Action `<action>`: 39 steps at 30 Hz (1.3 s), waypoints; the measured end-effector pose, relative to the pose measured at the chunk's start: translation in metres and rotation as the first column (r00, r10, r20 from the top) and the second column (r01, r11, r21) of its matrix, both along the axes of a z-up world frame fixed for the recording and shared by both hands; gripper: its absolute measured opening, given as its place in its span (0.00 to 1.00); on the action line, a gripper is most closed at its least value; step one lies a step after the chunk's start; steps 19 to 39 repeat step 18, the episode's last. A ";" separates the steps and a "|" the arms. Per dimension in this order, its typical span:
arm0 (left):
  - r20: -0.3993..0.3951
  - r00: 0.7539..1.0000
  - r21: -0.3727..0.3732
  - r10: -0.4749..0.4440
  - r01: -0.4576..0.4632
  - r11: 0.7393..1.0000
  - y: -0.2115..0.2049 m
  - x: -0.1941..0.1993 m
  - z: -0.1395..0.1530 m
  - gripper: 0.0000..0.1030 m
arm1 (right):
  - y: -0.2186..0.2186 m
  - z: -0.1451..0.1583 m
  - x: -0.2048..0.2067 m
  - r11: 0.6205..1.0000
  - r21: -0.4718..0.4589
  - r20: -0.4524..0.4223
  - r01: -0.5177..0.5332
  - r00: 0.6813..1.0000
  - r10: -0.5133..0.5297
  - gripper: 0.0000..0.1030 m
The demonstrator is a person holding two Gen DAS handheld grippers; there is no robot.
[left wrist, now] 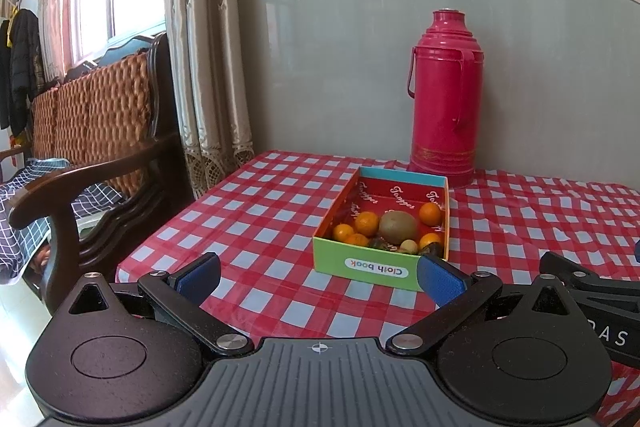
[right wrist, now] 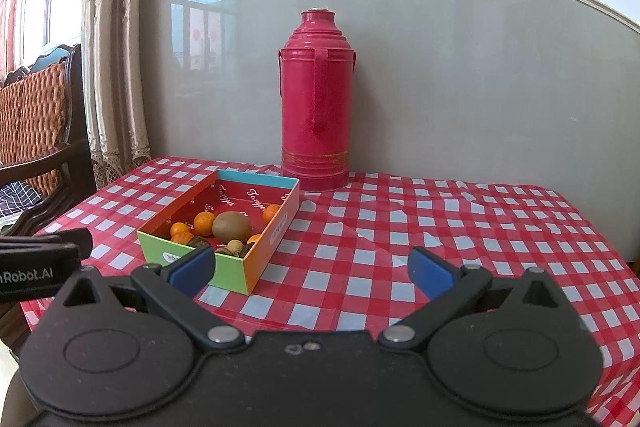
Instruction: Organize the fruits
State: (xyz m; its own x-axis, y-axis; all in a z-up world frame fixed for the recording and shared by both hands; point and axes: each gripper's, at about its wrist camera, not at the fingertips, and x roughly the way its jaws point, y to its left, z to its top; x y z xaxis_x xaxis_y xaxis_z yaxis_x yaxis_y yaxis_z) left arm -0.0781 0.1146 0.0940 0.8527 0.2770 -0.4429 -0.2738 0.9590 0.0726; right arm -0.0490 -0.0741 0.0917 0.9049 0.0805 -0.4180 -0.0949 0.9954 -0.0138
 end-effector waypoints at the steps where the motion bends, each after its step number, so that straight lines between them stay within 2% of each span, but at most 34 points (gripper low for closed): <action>1: 0.000 1.000 -0.001 0.000 0.000 1.000 0.000 0.001 0.000 1.00 | 0.000 0.000 0.000 1.000 0.000 0.000 0.000 1.000 0.000 0.94; 8: -0.001 1.000 0.000 0.002 -0.002 1.000 0.000 0.002 0.000 1.00 | 0.001 0.000 0.000 1.000 -0.001 0.002 -0.001 1.000 0.001 0.94; 15: 0.020 1.000 -0.044 -0.014 0.015 0.999 0.007 0.002 -0.002 1.00 | 0.001 0.002 0.000 1.000 0.003 0.005 -0.006 1.000 0.006 0.94; 18: 0.026 1.000 -0.016 -0.012 0.012 1.000 0.005 0.003 -0.002 1.00 | 0.002 0.003 0.001 1.000 -0.002 0.009 -0.009 1.000 0.009 0.94; 39: 0.026 1.000 -0.016 -0.012 0.012 1.000 0.005 0.003 -0.002 1.00 | 0.002 0.003 0.001 1.000 -0.002 0.009 -0.009 1.000 0.009 0.94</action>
